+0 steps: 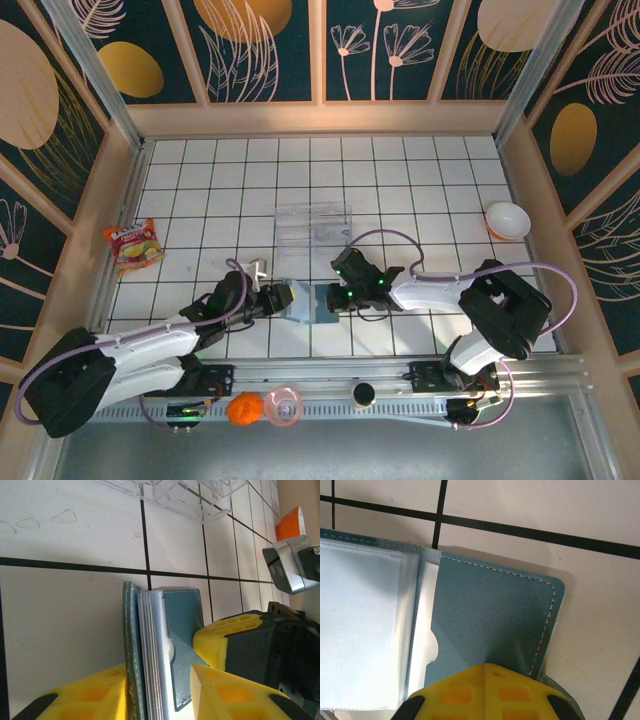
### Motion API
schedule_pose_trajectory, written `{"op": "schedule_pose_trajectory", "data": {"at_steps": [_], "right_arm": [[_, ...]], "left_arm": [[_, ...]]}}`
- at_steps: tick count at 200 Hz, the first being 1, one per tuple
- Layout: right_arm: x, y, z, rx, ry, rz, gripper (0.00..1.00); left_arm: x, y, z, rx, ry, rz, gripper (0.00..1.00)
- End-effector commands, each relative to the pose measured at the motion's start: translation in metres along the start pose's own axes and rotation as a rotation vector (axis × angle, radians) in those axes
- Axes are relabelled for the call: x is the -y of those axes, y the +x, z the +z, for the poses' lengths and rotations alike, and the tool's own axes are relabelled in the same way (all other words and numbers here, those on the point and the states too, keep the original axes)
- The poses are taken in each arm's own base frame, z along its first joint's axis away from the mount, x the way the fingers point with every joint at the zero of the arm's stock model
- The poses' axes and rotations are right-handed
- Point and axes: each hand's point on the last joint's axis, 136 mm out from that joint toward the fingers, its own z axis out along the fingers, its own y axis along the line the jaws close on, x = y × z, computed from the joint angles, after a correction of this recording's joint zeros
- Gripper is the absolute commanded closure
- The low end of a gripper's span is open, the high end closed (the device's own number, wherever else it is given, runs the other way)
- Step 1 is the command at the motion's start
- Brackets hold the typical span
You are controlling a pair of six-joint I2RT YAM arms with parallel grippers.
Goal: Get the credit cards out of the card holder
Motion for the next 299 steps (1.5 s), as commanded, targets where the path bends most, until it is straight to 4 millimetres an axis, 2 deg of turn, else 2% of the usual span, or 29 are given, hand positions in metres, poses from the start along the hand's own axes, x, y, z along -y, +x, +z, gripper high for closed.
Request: {"op": "schedule_pose_trajectory", "data": {"at_steps": [1,45,64,95,111,127,148,159,176,212,237,299], "right_arm": [[0.008,-0.001,0.004,-0.002,0.034,0.014,0.96],[0.006,-0.002,0.003,0.001,0.028,0.013,0.96],[0.004,-0.003,0.003,0.001,0.025,0.013,0.96],[0.0,-0.006,0.0,0.013,0.015,0.009,0.96],[-0.002,-0.009,-0.003,0.025,0.008,0.007,0.95],[-0.007,-0.015,-0.012,0.059,-0.012,-0.005,0.86],[-0.031,-0.027,-0.031,0.127,-0.124,-0.04,0.57],[-0.047,-0.029,-0.037,0.135,-0.198,-0.069,0.49],[-0.064,-0.033,-0.038,0.127,-0.239,-0.103,0.45],[-0.068,-0.042,-0.023,0.115,-0.218,-0.092,0.37],[-0.075,-0.047,-0.02,0.12,-0.237,-0.093,0.32],[-0.077,-0.045,-0.007,0.084,-0.223,-0.1,0.31]], "left_arm": [[0.01,0.001,-0.001,-0.012,0.035,0.014,0.7],[0.009,0.0,-0.002,-0.005,0.032,0.017,0.77],[0.007,0.001,0.0,-0.011,0.026,0.013,0.83],[0.007,0.0,0.0,-0.006,0.024,0.013,1.0],[0.009,-0.001,0.0,-0.005,0.026,0.015,1.0],[0.008,-0.002,-0.001,0.0,0.017,0.007,1.0],[0.007,-0.003,-0.003,0.009,0.012,-0.007,1.0],[0.008,-0.003,-0.003,0.01,0.019,-0.011,1.0],[0.01,-0.004,-0.003,0.011,0.03,-0.013,1.0],[0.017,-0.006,-0.004,0.014,0.054,-0.014,1.0],[0.021,-0.006,-0.005,0.013,0.072,-0.015,1.0],[0.026,-0.006,-0.005,0.007,0.091,-0.012,1.0]]}}
